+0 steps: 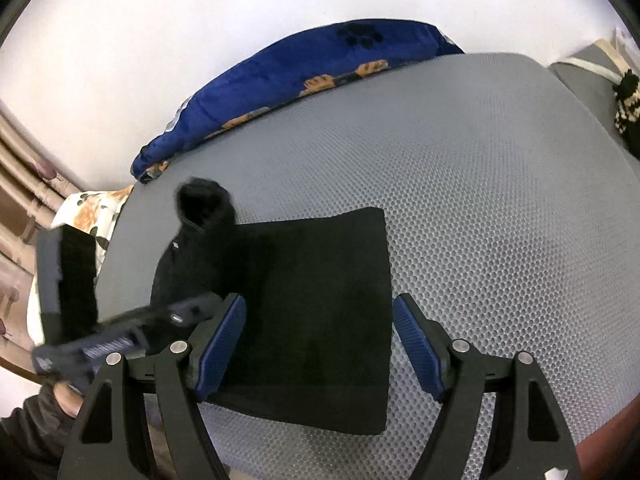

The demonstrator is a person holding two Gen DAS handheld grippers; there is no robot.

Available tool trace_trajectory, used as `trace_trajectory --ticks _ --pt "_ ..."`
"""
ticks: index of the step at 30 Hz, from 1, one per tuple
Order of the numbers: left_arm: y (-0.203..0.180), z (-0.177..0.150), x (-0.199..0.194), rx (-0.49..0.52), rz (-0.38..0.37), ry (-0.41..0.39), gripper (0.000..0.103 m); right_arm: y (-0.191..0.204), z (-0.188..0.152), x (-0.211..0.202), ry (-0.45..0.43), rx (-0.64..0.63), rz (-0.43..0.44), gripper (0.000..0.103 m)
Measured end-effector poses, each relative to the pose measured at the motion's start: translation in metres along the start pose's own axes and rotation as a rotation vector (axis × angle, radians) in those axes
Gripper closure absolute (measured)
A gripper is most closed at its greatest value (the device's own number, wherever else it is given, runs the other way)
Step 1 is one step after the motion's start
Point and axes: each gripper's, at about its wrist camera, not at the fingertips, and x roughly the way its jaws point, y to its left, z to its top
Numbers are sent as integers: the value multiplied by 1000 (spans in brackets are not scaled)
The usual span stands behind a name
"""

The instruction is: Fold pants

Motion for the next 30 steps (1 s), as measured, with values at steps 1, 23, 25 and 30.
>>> trace_trajectory --ticks 1,23,25,30 --pt "1 -4 2 2 7 2 75 -2 0 1 2 2 1 29" --pt "34 -24 -77 26 243 -154 32 -13 13 76 205 11 250 45" --pt "47 -26 -82 -3 280 -161 32 -12 16 86 225 -1 258 45" --pt "84 -32 -95 -120 327 -178 32 -13 24 107 247 -24 293 47"
